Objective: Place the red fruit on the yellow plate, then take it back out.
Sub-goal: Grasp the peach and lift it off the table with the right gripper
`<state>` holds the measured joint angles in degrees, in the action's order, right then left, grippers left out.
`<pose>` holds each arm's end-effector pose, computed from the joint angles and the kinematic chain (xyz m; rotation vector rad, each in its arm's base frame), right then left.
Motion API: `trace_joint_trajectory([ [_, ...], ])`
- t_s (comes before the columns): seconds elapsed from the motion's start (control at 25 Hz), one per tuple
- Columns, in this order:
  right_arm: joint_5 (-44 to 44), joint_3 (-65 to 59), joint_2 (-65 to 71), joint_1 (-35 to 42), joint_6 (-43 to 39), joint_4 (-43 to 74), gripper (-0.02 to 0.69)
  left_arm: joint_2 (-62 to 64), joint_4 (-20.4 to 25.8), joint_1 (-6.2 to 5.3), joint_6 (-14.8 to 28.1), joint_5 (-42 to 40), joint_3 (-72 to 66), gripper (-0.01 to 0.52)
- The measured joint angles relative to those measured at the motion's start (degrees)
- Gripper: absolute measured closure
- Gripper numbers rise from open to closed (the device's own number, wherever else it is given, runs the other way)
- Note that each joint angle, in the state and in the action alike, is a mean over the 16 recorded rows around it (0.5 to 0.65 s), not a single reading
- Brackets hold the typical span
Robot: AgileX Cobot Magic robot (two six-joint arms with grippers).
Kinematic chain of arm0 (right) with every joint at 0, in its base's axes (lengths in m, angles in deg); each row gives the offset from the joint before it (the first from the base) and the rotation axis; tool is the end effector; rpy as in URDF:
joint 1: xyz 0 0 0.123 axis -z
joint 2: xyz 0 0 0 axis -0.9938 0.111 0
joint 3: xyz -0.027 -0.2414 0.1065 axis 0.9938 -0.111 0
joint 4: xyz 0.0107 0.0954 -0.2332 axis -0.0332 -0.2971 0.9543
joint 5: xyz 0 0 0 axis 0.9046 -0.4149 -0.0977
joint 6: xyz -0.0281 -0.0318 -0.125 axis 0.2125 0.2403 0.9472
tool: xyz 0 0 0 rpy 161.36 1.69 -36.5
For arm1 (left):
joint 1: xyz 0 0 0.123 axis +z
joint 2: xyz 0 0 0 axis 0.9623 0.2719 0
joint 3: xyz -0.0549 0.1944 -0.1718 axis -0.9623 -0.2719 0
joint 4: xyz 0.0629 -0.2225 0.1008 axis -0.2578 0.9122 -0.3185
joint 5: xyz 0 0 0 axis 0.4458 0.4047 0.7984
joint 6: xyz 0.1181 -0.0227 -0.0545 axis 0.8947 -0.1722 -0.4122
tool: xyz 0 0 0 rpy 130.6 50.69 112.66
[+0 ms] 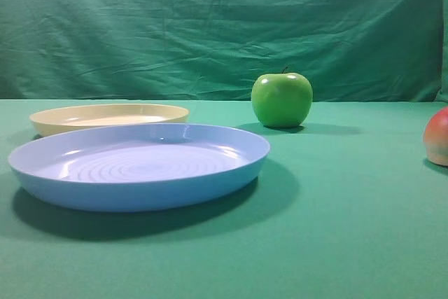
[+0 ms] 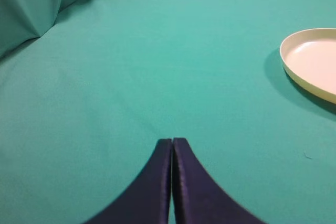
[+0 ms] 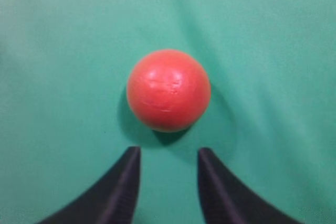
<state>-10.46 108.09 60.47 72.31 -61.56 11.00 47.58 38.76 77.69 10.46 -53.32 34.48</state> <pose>0.2482 0.0630 0.1775 -0.5444 2.7282 0.1430 0.1102 0.0224 0.1673 -0.1631 1.8309 0.1333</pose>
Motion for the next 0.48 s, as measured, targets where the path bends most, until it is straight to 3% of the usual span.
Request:
trace_joint_trajectory([
  [0.2, 4.39, 0.06, 5.11, 0.00, 0.23, 0.00, 0.044, 0.00, 0.00, 0.00, 0.00, 0.00, 0.00, 0.514],
  [0.48, 10.53, 0.29, 12.09, -0.15, 0.33, -0.39, 0.019, 0.00, 0.00, 0.00, 0.00, 0.00, 0.00, 0.514],
])
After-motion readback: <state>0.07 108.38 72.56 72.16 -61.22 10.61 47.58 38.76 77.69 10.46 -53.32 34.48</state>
